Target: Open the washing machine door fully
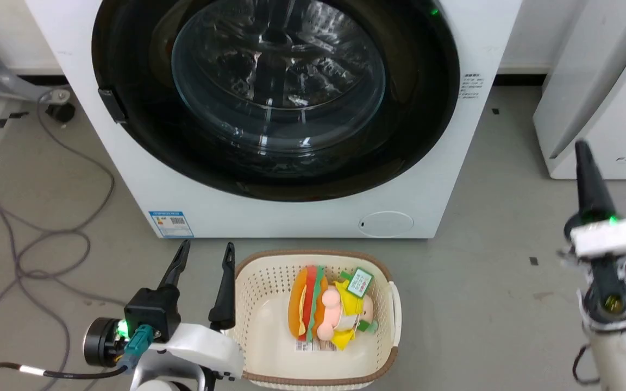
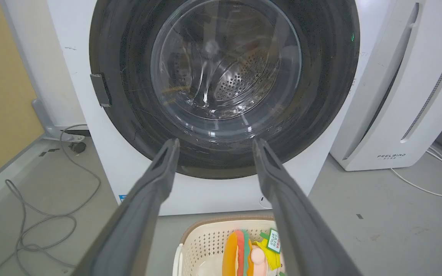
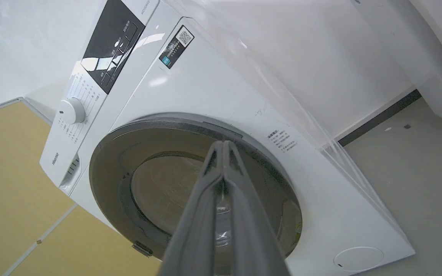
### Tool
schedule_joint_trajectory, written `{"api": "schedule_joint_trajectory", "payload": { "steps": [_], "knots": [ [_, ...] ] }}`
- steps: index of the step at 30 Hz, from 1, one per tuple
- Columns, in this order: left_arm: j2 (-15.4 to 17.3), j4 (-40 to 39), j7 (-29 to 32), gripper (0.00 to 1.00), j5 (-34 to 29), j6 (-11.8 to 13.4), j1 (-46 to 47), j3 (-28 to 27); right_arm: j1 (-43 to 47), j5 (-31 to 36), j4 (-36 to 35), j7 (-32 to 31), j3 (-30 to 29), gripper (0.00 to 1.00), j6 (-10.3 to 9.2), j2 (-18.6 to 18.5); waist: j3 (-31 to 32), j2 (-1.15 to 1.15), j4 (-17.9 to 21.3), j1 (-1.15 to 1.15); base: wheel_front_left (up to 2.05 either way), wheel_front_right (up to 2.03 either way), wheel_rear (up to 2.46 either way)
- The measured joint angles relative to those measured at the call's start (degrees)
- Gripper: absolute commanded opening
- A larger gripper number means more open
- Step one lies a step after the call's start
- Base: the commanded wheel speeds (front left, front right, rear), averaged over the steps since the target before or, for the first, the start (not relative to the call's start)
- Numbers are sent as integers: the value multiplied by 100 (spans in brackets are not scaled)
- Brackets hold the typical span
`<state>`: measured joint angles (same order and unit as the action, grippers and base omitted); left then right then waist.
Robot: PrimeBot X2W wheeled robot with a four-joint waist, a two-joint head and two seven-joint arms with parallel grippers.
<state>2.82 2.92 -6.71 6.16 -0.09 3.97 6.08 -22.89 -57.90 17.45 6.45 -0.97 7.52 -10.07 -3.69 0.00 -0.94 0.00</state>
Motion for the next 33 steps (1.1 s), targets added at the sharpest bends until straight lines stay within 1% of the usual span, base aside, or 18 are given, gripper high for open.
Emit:
{"api": "schedule_joint_trajectory", "payload": {
  "steps": [9,14,19,26,33],
  "knots": [
    [1,-99,-103,100,18,-1,223,92,-1173,-1006,682,-73,428,0,0,-428,-289,0,-65,0,0,0,0],
    [1,-105,-187,100,57,-5,334,129,-2034,-1715,1324,-246,891,0,0,-691,-484,0,-91,1,0,0,0],
    [0,-118,-246,100,73,-7,422,178,-2800,-2301,2003,-576,1393,0,0,-832,-631,0,-104,1,0,0,0],
    [0,-153,-320,100,109,-8,603,242,-4027,-2920,3054,-1151,2131,0,-1,-942,-880,0,-129,1,0,0,0],
    [0,-165,-398,100,168,-7,747,297,-5050,-3422,3661,-1699,2807,0,-1,-1001,-1110,0,-158,1,0,0,0]
  ]
}}
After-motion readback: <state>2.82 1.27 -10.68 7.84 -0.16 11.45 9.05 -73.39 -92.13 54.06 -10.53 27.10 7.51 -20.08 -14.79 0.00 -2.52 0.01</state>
